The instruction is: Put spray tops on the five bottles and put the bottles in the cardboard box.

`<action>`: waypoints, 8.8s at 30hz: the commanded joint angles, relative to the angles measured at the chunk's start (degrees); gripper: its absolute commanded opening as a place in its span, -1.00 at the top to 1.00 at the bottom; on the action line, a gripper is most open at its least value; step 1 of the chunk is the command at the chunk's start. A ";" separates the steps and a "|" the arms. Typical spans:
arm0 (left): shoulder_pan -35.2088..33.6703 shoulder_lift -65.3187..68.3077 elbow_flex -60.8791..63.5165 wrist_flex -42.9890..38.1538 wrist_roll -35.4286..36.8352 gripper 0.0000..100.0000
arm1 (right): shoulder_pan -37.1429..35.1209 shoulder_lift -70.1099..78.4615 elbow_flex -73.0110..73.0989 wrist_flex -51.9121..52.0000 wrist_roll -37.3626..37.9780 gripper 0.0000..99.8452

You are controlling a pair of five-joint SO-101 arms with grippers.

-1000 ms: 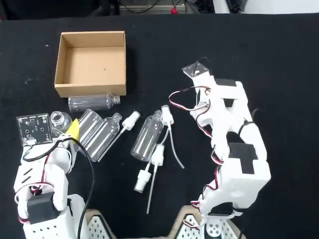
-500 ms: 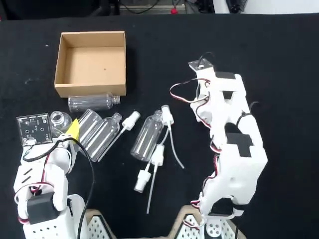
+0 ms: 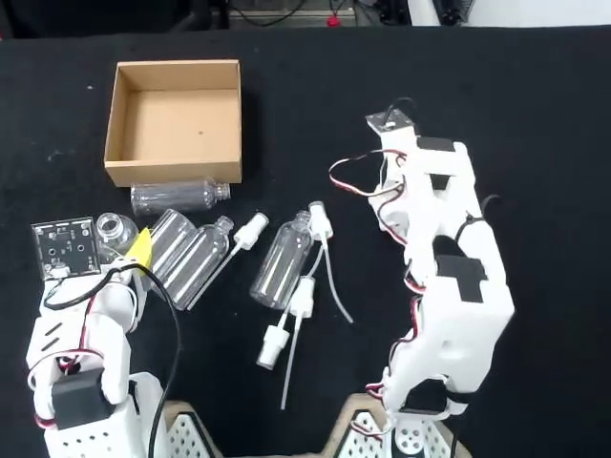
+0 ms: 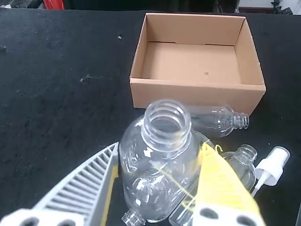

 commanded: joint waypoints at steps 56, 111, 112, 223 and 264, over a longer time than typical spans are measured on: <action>41.71 0.26 4.62 -11.16 7.12 0.57 | -32.79 -66.33 -7.43 0.09 -29.27 0.80; 42.07 11.78 -0.75 -10.73 6.68 0.57 | -41.93 -78.90 24.13 -17.67 -29.10 0.80; 42.07 11.78 -0.75 -10.73 6.77 0.57 | -41.93 -79.69 25.45 -17.67 -29.10 0.80; 21.14 11.96 -9.80 -12.40 2.29 0.57 | -17.58 -92.09 73.98 -35.08 -19.60 0.81; 7.34 88.88 -55.69 -45.36 2.20 0.57 | -17.76 -92.18 79.43 -42.55 -19.60 0.81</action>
